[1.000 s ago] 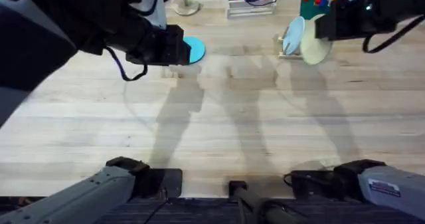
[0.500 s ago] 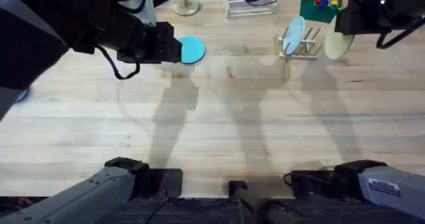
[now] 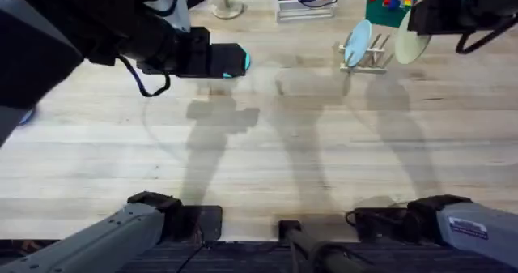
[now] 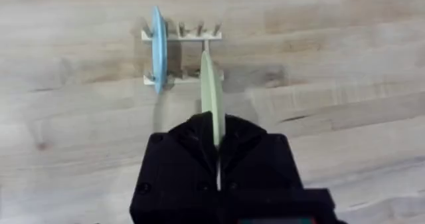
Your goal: Pick up the plates from the table one by one and place each into a slot on the dish rack.
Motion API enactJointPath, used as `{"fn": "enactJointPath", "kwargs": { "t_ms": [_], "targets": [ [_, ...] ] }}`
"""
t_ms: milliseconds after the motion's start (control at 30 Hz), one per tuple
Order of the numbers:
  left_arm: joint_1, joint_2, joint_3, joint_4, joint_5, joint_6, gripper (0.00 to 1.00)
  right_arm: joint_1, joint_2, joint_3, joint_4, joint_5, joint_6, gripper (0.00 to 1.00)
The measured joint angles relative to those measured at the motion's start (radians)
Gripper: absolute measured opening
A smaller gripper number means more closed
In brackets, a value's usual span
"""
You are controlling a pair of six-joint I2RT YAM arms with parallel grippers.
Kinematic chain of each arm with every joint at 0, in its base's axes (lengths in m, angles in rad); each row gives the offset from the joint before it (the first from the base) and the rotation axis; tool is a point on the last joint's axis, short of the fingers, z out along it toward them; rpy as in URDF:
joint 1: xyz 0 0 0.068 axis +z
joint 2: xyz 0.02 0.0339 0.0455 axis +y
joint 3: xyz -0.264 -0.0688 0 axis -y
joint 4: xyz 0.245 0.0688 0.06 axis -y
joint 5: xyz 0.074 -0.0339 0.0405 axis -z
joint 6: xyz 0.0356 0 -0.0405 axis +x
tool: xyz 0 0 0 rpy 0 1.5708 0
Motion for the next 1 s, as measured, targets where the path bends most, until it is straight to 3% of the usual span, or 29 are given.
{"fn": "enactJointPath", "kwargs": {
  "t_ms": [1000],
  "targets": [
    [0.0, 0.0, 0.0, 0.005, 0.0, 0.001, 0.993, 0.0, 0.0, 0.0, 0.103, 0.0, -0.043, 0.027]
  ]
}}
